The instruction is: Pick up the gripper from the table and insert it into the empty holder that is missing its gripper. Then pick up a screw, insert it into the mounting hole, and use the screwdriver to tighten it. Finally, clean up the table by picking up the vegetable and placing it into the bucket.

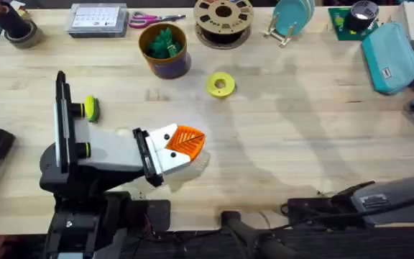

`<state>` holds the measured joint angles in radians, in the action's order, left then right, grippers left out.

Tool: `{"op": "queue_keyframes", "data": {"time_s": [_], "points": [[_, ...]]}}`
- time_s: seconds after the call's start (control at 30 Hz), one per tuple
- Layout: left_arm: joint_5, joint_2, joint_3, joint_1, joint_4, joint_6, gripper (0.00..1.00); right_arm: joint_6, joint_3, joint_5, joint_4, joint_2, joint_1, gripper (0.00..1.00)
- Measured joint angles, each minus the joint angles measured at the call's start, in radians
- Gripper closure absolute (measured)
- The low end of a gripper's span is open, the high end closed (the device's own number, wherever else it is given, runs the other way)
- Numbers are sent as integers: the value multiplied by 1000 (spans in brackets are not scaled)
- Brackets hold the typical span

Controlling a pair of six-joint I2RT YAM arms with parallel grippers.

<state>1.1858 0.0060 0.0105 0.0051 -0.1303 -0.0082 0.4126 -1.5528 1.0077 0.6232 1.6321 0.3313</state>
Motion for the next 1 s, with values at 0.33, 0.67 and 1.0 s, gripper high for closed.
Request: {"op": "queue_keyframes", "data": {"time_s": [0.33, 0.67, 1.0], "points": [[0, 0, 0, 0, 0, 0, 998, 114, 55, 164, 171, 0, 69, 976], [0, 0, 0, 0, 0, 0, 997, 119, 59, 228, 203, 0, 155, 976], [0, 0, 0, 0, 0, 0, 997, 136, 109, 259, 391, 0, 168, 976]]}}
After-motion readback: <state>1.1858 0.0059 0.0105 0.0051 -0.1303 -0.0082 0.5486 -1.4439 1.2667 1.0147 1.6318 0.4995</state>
